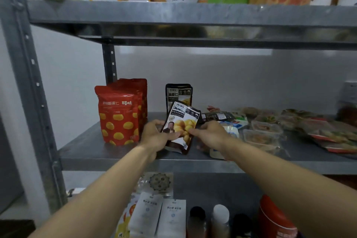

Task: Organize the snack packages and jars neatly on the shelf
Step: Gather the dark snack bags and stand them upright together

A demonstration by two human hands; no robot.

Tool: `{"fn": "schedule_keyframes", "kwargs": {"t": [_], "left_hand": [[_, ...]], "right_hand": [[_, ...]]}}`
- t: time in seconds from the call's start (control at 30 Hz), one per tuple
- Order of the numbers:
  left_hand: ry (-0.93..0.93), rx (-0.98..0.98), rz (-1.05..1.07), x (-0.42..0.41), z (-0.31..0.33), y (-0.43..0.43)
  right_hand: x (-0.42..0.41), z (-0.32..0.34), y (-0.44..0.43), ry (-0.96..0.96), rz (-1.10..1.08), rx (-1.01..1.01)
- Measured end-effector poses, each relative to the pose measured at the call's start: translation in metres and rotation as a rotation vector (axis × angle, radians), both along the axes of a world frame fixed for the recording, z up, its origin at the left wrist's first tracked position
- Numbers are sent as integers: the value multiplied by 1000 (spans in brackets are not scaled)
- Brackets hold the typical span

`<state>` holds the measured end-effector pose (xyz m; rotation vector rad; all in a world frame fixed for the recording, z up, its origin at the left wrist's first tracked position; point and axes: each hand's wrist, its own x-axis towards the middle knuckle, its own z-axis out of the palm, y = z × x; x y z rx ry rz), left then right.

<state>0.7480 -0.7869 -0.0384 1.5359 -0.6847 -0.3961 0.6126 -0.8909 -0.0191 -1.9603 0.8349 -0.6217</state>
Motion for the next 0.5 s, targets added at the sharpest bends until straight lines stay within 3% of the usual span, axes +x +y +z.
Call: {"fn": "schedule_keyframes", "kwargs": {"t": [0.1,0.2,0.5], "left_hand": [[-44,-87,-5,-4,-1,-1],[-136,-106,-24,1,-4,-8],[-318,-64,-42,37,-8,-42]], "right_hand": [[13,-8,3,-98,28,67],[24,-11,-6,-137,-88,23],[65,-17,-32,-164,-116,-136]]}}
